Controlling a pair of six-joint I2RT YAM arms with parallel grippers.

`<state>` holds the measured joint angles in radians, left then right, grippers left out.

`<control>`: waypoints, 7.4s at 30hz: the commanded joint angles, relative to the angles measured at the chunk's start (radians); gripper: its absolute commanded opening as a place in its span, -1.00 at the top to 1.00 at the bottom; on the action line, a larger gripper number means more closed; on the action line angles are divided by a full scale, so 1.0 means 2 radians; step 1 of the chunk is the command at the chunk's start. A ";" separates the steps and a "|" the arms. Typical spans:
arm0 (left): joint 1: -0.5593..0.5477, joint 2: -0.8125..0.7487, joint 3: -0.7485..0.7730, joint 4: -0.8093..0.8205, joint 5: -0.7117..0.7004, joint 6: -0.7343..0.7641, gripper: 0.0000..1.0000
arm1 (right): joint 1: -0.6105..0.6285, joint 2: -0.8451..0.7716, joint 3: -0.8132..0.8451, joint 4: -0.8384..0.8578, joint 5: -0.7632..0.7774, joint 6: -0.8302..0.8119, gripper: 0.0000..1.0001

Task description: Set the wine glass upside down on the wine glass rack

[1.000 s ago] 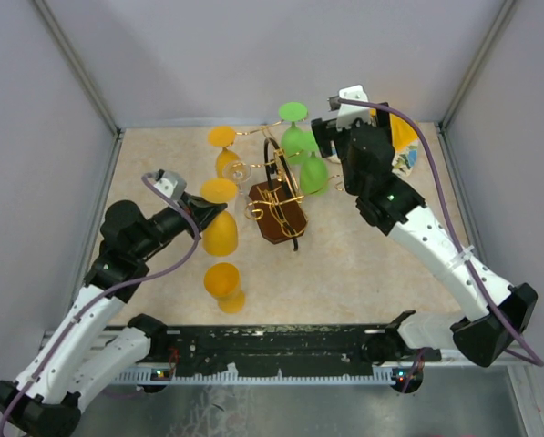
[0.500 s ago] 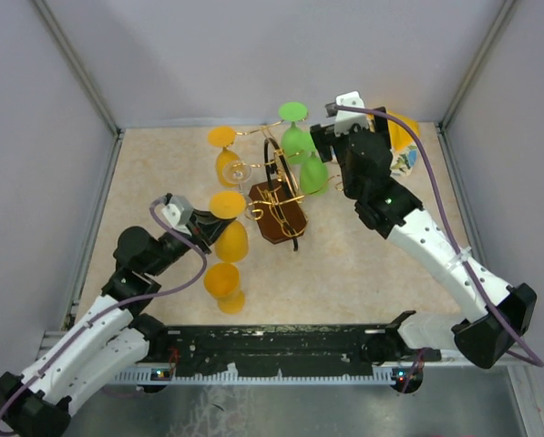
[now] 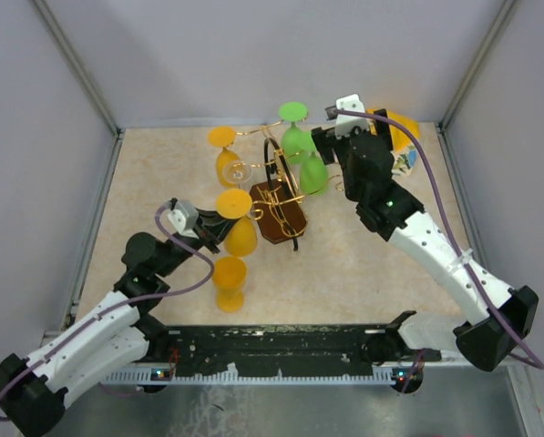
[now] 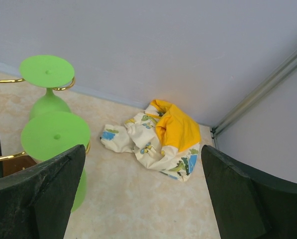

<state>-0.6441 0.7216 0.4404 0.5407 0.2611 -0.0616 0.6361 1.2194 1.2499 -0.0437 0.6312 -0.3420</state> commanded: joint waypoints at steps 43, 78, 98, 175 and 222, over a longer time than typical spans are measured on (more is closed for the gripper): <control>-0.034 -0.043 -0.040 0.013 -0.015 0.003 1.00 | -0.007 -0.014 -0.013 0.017 0.013 -0.021 -0.99; -0.052 0.116 -0.038 0.199 0.033 -0.010 1.00 | -0.007 -0.011 -0.001 0.012 0.017 -0.030 -0.99; -0.091 0.171 -0.016 0.212 -0.007 0.023 1.00 | -0.007 -0.011 0.006 0.010 0.013 -0.026 -0.99; -0.095 0.054 -0.065 0.105 -0.158 0.068 -0.16 | -0.008 -0.001 -0.002 0.006 0.013 -0.020 -0.99; -0.096 0.069 0.311 -0.794 -0.279 -0.268 0.00 | -0.013 -0.032 0.040 -0.147 0.033 0.081 -0.99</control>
<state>-0.8299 0.8730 1.0050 -0.9062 -0.3500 -0.5457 0.6170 1.1915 1.2793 -0.3466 0.6876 -0.1909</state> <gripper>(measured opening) 0.513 0.992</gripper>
